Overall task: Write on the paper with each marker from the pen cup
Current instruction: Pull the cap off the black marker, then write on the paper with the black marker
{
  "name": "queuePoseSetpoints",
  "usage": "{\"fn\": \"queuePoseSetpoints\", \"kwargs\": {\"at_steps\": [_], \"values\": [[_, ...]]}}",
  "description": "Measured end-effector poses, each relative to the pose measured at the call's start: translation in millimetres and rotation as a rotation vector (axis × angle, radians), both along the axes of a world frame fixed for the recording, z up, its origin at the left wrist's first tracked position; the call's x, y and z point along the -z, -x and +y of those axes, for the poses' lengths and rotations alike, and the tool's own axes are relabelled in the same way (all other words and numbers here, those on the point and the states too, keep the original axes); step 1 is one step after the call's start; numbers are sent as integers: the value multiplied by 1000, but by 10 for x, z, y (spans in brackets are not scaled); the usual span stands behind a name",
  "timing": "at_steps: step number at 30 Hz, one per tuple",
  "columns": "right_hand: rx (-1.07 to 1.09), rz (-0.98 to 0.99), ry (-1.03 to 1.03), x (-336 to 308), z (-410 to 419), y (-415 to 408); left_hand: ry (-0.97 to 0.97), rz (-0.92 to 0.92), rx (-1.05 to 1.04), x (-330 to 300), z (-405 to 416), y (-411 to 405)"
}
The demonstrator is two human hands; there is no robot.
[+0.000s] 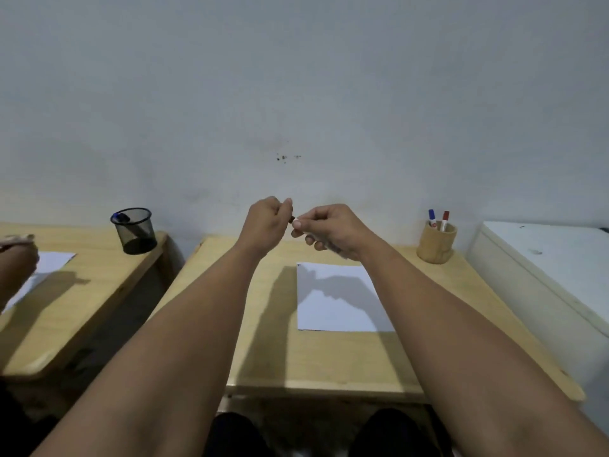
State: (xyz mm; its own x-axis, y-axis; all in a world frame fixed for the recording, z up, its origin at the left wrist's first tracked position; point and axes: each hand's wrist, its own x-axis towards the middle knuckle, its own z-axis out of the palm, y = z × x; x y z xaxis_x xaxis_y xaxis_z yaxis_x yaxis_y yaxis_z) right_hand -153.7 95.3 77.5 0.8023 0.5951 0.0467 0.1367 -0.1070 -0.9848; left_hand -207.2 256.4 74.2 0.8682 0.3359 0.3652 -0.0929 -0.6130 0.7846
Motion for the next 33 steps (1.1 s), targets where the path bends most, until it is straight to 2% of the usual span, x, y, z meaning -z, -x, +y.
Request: {"fn": "queuePoseSetpoints", "kwargs": {"at_steps": [4,7,10,15,20,22,24,29,31,33], "values": [[87,-196,200,95,-294,-155,159,-63,-177,124,447,-55],[292,-203,206,308,-818,-383,-114,78,-290,284,941,108],[416,-99,120,471,-1028,-498,-375,249,-265,616,945,53],[393,151,-67,664,-791,-548,-715,430,-185,1151,491,-305],[367,453,-339,798,-641,-755,-870,486,-160,1365,423,-616],[293,591,-432,822,-613,-817,-890,477,-135,1427,471,-692],[216,648,-471,854,-572,-852,-897,459,-127,1480,518,-718],[181,605,-503,929,-418,-836,-772,364,-184,1483,567,-635],[245,530,-460,925,-343,-799,-744,216,-193,1444,536,-499],[337,454,-381,905,-285,-763,-762,8,-112,1416,470,-320]]}}
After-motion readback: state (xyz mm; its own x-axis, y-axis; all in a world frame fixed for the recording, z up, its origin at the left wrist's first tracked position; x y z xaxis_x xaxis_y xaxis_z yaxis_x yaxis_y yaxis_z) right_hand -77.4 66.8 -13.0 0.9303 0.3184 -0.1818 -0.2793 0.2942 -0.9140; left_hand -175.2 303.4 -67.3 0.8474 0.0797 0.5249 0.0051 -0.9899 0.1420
